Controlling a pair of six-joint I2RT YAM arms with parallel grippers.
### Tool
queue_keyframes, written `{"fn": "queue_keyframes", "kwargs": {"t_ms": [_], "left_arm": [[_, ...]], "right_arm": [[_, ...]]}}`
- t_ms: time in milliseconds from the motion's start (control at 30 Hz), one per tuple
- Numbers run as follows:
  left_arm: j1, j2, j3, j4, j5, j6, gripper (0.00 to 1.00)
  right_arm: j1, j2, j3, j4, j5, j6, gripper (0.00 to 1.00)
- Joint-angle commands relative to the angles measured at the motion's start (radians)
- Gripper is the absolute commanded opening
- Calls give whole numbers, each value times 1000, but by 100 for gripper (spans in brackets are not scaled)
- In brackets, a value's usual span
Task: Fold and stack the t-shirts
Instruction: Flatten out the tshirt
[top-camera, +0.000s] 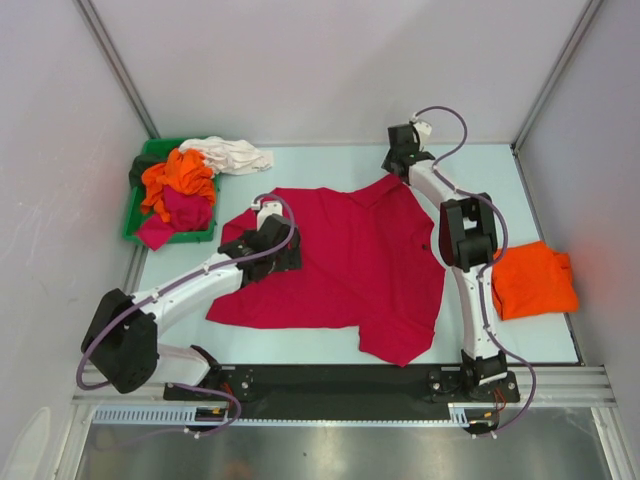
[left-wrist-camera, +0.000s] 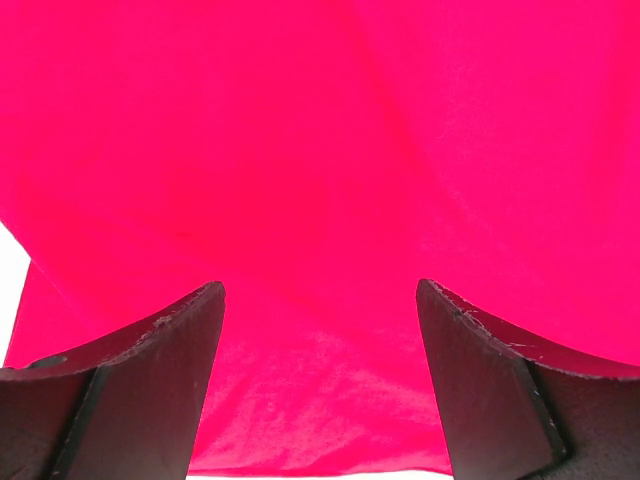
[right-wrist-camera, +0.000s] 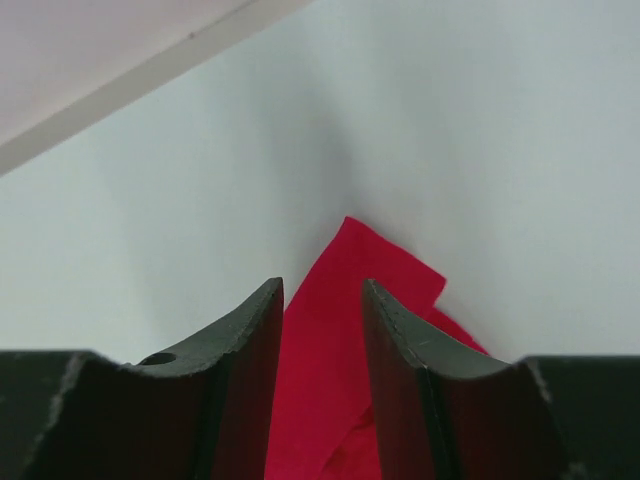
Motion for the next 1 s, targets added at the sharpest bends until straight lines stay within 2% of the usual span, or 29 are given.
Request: {"fn": "queue_keyframes", "kwargs": {"t_ms": [0, 200, 267, 433, 667, 967], "left_arm": [[10, 15, 13, 6, -3, 9, 83], [18, 28, 19, 5, -2, 15, 84], [19, 36, 19, 6, 3, 12, 84], [19, 57, 30, 11, 17, 9, 83], [21, 71, 36, 11, 18, 5, 83], [21, 70, 39, 9, 12, -1, 83]], "right_arm": [[7, 72, 106, -58, 7, -23, 43], [-11, 72, 104, -62, 15, -16, 45], [-14, 57, 88, -52, 18, -20, 51], [-22, 41, 42, -42, 27, -32, 56], [-36, -4, -50, 10, 21, -32, 58], [-44, -1, -51, 13, 17, -32, 58]]}}
